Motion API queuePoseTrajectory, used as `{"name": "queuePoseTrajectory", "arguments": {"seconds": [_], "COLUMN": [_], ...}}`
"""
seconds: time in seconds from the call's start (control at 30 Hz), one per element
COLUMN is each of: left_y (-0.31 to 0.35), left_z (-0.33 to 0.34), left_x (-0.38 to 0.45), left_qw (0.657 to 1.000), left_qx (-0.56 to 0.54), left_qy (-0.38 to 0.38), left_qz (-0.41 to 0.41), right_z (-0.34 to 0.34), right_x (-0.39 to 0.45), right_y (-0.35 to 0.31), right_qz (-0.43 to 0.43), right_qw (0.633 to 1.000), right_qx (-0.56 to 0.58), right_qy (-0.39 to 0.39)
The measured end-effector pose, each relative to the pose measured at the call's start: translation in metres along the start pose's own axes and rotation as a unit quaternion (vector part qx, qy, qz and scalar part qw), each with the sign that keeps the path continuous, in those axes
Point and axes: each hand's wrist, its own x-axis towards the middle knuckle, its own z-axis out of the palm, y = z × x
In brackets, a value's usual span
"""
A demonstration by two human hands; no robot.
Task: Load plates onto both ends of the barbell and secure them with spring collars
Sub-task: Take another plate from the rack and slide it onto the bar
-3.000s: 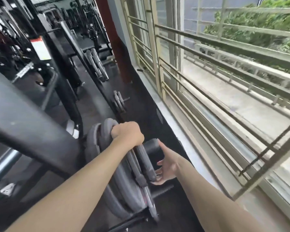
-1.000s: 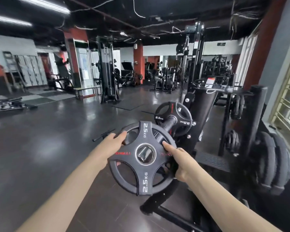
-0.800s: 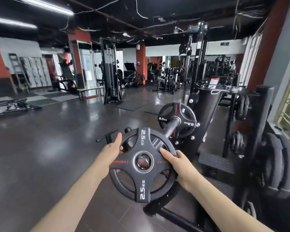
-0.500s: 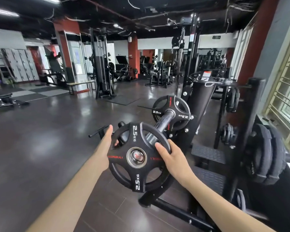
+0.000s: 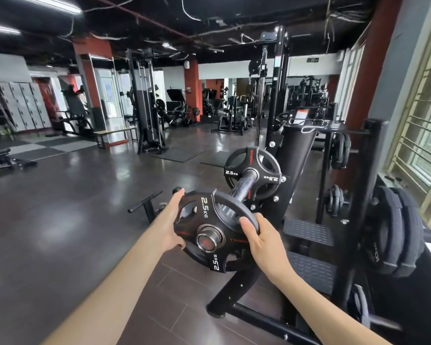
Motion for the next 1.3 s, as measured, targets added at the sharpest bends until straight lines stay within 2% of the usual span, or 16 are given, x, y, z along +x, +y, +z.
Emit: {"name": "queuePoseTrajectory", "arguments": {"seconds": [0.17,0.3,0.57,0.7,0.93,1.13,1.3], "left_y": [0.018,0.03,0.058,0.072,0.088,0.098,0.097], "left_z": [0.03,0.05,0.097,0.124,0.167,0.179,0.18], "left_x": [0.035,0.075,0.157,0.197,0.253,0.291,0.283], "left_qw": [0.999,0.997,0.987,0.99,0.991,0.99,0.987], "left_qx": [0.026,0.064,0.112,0.117,0.095,0.111,0.13], "left_qy": [-0.021,0.035,0.103,0.062,0.058,0.069,0.079], "left_qz": [0.012,-0.001,0.053,0.048,0.073,0.048,0.057], "right_z": [-0.003,-0.01,-0.024,-0.031,-0.038,-0.043,-0.047], "right_x": [0.029,0.06,0.135,0.182,0.244,0.262,0.26], "right_y": [0.012,0.036,0.078,0.096,0.125,0.14,0.129], "right_qz": [0.054,0.056,0.067,0.077,0.11,0.085,0.108], "right_qw": [0.998,0.996,0.983,0.975,0.971,0.975,0.97], "right_qx": [0.014,-0.062,-0.167,-0.204,-0.209,-0.206,-0.216], "right_qy": [0.036,0.021,0.033,0.038,0.031,0.005,-0.019]}}
